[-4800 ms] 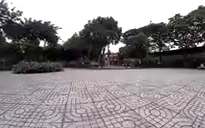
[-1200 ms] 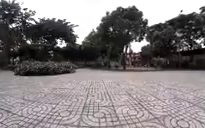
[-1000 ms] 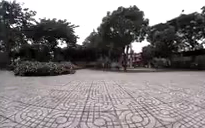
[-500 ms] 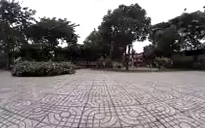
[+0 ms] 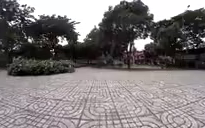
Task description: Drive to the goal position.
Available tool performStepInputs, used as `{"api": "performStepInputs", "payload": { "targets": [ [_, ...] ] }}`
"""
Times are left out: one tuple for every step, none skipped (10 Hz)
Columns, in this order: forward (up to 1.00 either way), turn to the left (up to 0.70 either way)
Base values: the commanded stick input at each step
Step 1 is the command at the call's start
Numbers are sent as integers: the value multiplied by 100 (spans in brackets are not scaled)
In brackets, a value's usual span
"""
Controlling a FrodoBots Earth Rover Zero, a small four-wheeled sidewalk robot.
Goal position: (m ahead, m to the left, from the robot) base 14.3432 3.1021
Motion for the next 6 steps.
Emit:
{"api": "performStepInputs", "payload": {
  "targets": [
    [70, 0],
    [70, 0],
    [70, 0],
    [70, 0],
    [70, 0],
    [70, 0]
  ]
}}
